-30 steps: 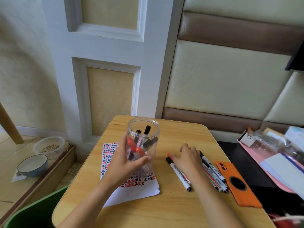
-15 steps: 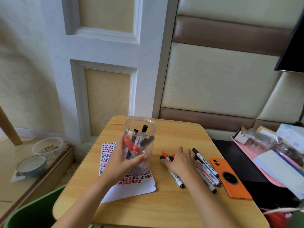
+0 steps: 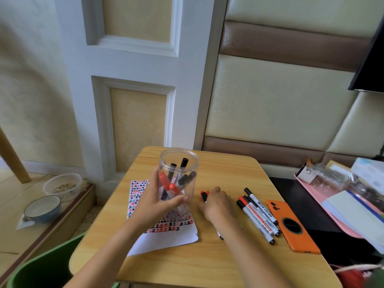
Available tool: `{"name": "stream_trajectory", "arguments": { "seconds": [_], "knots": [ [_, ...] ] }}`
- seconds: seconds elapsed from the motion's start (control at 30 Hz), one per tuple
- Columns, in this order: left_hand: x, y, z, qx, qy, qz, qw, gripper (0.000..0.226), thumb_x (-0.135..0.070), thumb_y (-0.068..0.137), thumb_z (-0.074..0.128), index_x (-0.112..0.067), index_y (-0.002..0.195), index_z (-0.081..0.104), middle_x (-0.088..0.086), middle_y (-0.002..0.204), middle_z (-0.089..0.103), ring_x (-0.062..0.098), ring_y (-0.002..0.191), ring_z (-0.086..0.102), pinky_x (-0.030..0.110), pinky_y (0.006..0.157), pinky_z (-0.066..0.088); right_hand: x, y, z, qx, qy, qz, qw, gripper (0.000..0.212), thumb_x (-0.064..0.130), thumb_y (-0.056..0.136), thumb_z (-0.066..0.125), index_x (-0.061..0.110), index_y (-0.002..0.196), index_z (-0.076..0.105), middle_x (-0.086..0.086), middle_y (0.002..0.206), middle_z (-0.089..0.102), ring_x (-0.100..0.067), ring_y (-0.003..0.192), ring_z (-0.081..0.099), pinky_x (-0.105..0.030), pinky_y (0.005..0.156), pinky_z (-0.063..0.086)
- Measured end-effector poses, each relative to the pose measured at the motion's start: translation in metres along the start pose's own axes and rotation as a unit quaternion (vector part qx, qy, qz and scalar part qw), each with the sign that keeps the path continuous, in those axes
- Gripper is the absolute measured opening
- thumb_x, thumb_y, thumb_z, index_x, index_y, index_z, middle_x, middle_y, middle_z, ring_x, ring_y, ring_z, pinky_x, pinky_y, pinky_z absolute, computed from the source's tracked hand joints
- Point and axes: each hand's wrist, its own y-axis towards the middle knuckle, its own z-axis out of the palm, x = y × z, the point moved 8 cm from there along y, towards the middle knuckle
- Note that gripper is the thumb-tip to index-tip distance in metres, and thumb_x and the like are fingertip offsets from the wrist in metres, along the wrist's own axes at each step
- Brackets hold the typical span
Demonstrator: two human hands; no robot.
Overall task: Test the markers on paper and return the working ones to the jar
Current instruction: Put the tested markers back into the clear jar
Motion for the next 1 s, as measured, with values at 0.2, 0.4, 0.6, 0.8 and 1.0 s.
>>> {"name": "stream_trajectory", "arguments": {
  "seconds": [0.2, 0.4, 0.6, 0.8, 1.0],
  "knots": [
    [0.003, 0.004, -0.007, 0.002, 0.022, -0.021, 1.0, 0.103, -0.052, 0.061, 0.094, -0.051, 0.143, 0.033, -0.022, 0.135, 0.061, 0.002, 0.123, 0.059, 0.034, 0.097, 0.053, 0.003, -0.001, -0.016, -0.018, 0.005, 0.003, 1.0, 0.038, 0.025, 0.097, 0.065, 0.012, 0.129, 0.048, -0.01, 0.122, 0.064, -0.029, 0.107, 0.064, -0.034, 0.073, 0.049],
    [0.001, 0.007, -0.01, -0.004, 0.044, -0.02, 0.999, 0.099, -0.044, 0.062, 0.096, -0.042, 0.141, 0.037, -0.021, 0.133, 0.063, 0.005, 0.123, 0.06, 0.041, 0.1, 0.053, 0.026, -0.012, -0.104, -0.109, 0.259, -0.089, 0.955, 0.027, 0.026, 0.089, 0.071, 0.017, 0.107, 0.054, 0.0, 0.089, 0.06, -0.017, 0.073, 0.058, -0.029, 0.055, 0.042],
    [-0.011, 0.008, -0.014, -0.03, 0.059, 0.012, 0.998, 0.108, -0.042, 0.059, 0.096, -0.042, 0.147, 0.035, -0.024, 0.129, 0.064, -0.013, 0.115, 0.056, 0.015, 0.092, 0.046, 0.057, -0.049, -0.206, -0.248, 0.538, -0.202, 0.78, 0.017, 0.025, 0.083, 0.065, 0.017, 0.084, 0.05, 0.003, 0.067, 0.048, -0.013, 0.059, 0.048, -0.029, 0.059, 0.043],
    [-0.022, 0.007, -0.012, -0.022, 0.066, 0.046, 0.997, 0.117, -0.043, 0.058, 0.098, -0.046, 0.153, 0.03, -0.024, 0.133, 0.06, -0.011, 0.118, 0.056, 0.001, 0.087, 0.042, 0.1, -0.047, -0.19, -0.174, 0.693, -0.217, 0.665, 0.015, 0.018, 0.083, 0.066, 0.029, 0.08, 0.058, 0.003, 0.073, 0.058, -0.016, 0.066, 0.058, -0.034, 0.066, 0.052],
    [-0.02, 0.004, -0.012, -0.024, 0.055, 0.049, 0.997, 0.113, -0.04, 0.06, 0.097, -0.043, 0.151, 0.031, -0.019, 0.127, 0.066, -0.004, 0.112, 0.063, 0.018, 0.095, 0.051, 0.118, -0.036, -0.15, -0.108, 0.647, -0.232, 0.718, 0.017, 0.006, 0.086, 0.068, 0.019, 0.088, 0.058, -0.005, 0.082, 0.059, -0.02, 0.073, 0.056, -0.038, 0.072, 0.049]
  ]
}}
